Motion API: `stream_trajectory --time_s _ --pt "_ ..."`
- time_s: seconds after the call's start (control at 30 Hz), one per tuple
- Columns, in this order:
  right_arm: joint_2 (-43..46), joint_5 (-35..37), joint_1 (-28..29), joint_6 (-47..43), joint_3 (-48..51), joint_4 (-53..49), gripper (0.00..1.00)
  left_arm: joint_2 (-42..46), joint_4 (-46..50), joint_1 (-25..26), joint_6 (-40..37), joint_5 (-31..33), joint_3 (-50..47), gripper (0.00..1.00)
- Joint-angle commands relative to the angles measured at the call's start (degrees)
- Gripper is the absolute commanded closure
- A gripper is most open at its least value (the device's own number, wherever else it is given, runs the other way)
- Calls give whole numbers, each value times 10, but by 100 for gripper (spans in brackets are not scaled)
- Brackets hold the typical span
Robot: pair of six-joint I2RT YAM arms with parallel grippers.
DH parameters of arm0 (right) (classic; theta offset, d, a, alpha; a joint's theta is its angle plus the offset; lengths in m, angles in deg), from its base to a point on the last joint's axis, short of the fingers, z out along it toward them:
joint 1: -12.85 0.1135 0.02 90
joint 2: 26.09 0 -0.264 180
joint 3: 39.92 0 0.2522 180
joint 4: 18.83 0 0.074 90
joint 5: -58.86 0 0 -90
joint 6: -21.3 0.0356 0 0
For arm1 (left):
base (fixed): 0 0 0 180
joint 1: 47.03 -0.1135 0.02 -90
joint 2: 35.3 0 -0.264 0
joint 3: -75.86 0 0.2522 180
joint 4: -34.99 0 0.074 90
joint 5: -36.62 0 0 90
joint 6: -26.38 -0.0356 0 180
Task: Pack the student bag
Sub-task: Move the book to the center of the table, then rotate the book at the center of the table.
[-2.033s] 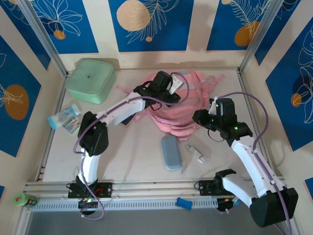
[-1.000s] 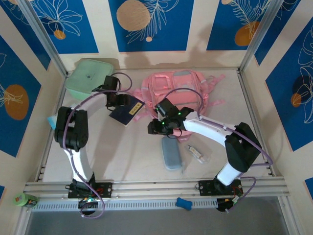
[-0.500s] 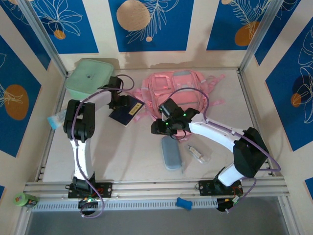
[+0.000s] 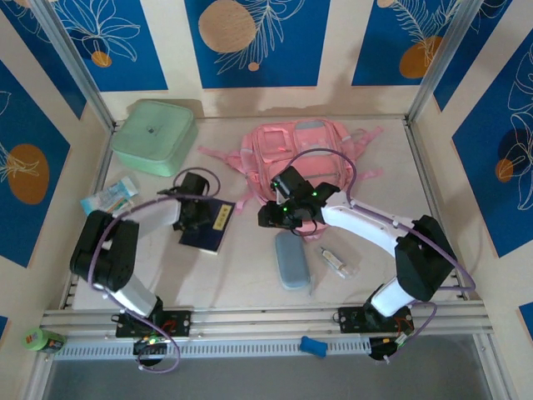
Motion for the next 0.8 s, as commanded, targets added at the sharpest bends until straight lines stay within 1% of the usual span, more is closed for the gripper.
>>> stream_trajectory --time_s 0.0,0.03,0.1,0.23,0.37,0.43,0.5,0.6,0.67,0.77 --pt "-11 -22 -2 -14 6 4 56 69 14 26 100 6 -61 23" --pt "-14 -27 -2 -14 8 10 55 92 9 26 98 9 -70 22" --pt "-22 -45 -4 -12 8 17 55 124 7 20 69 16 -72 20" --pt "-54 -65 -1 5 -8 29 53 138 40 -32 16 -39 -55 19" --pt "-79 -73 13 11 -24 45 53 154 55 -40 2 -69 -71 18" --pt "-89 -72 18 13 -30 51 52 173 36 -40 3 -108 -96 19" --pt "-97 -75 19 17 -35 53 52 189 22 -39 5 -137 -119 19" --pt "-106 -74 22 25 -38 57 52 231 5 -22 21 -133 -157 19" --pt "-113 -73 22 31 -40 58 52 254 -10 -14 39 -160 -177 20" --pt "-123 -73 23 42 -50 55 52 286 2 31 71 -162 -182 23"
